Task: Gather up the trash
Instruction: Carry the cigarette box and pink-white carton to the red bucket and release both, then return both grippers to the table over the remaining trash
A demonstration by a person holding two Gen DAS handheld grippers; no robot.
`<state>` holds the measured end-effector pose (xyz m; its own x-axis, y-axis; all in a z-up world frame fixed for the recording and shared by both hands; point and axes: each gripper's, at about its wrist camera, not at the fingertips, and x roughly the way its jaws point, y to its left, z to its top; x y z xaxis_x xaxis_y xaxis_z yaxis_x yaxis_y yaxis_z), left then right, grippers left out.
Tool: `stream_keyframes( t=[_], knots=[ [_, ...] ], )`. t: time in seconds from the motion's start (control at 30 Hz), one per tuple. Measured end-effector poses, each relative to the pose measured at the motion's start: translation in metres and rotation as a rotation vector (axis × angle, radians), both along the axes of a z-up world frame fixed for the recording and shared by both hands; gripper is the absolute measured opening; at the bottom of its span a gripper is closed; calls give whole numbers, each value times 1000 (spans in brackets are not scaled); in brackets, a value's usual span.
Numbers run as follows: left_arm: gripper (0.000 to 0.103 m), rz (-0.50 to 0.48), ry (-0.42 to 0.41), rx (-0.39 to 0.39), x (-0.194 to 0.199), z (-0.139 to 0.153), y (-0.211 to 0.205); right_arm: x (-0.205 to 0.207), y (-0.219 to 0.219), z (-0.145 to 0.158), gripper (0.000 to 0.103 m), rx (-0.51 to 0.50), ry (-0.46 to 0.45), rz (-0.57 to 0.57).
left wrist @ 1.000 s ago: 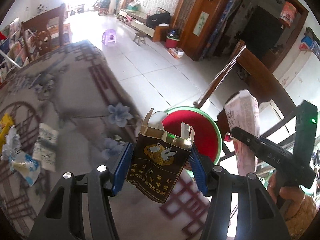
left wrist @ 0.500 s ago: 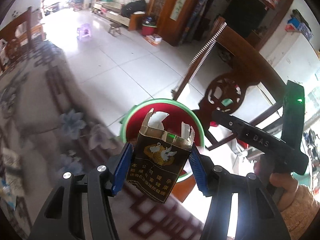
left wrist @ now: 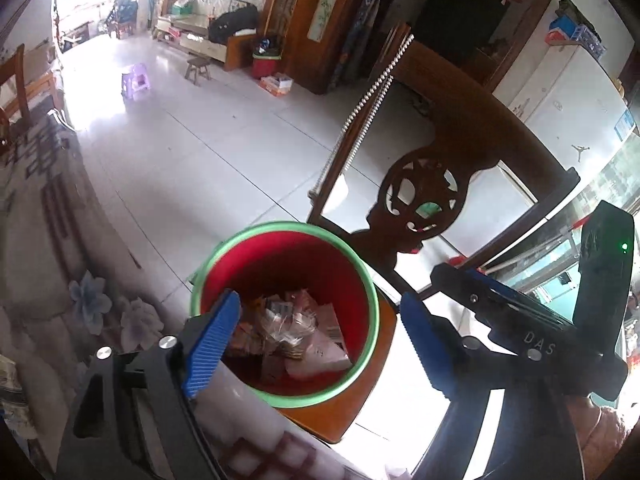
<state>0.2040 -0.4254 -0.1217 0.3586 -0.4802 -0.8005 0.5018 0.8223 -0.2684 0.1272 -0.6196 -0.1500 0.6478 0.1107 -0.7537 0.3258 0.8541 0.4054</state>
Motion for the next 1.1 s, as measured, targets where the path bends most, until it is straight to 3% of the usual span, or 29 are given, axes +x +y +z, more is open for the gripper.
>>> stream_keyframes(
  t=[0.53, 0.77, 1.1],
  knots=[
    [81, 259, -64, -28, -27, 29, 91, 2, 45, 21, 76, -43, -39, 113],
    [81, 364, -70, -10, -49, 24, 154, 11, 100, 25, 76, -67, -35, 226],
    [81, 522, -44, 26, -89, 6, 280, 7, 206, 25, 76, -95, -17, 373]
  ],
)
